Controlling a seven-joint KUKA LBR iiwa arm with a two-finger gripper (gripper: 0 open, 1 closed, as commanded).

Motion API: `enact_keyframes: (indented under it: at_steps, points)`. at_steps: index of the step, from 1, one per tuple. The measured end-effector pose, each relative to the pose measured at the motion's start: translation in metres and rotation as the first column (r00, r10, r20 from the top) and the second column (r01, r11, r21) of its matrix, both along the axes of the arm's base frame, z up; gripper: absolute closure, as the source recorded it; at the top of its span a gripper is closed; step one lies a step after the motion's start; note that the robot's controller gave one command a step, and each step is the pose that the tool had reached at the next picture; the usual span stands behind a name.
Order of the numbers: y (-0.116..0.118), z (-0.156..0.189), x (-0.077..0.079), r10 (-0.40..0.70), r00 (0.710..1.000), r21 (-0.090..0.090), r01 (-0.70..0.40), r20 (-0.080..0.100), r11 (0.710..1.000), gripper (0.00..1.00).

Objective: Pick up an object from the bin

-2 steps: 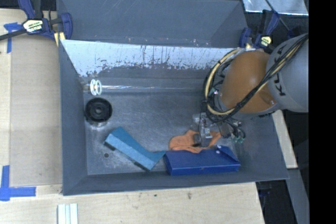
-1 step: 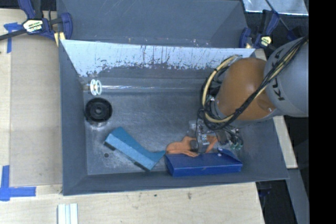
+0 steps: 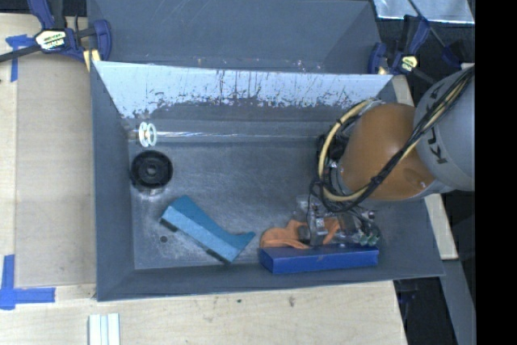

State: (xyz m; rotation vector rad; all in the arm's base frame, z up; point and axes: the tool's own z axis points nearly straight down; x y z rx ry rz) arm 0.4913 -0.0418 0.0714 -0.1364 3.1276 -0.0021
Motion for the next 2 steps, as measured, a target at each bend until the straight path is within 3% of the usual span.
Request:
enact_keyframes:
  at_steps: [1,2]
  points:
    - [0.048,0.027,0.007,0.022,1.000,-0.001,-0.023,-0.009,1.000,1.00]
    - [0.020,0.050,0.048,0.067,0.998,0.000,-0.067,-0.008,0.998,1.00]
